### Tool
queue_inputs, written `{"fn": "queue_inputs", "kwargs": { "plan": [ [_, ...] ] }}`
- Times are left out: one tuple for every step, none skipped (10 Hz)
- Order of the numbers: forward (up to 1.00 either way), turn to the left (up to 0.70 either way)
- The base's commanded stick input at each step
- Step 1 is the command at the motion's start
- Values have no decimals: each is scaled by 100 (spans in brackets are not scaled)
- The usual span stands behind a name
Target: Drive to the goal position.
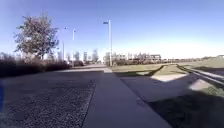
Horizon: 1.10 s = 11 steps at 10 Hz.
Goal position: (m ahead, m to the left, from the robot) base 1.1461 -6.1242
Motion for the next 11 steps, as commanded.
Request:
{"fn": "queue_inputs", "kwargs": {
  "plan": [
    [0, 0],
    [0, 0],
    [0, 0],
    [0, 0],
    [3, 0],
    [70, 0],
    [70, 0],
    [70, 0],
    [70, 0],
    [70, 0],
    [70, 0]
  ]
}}
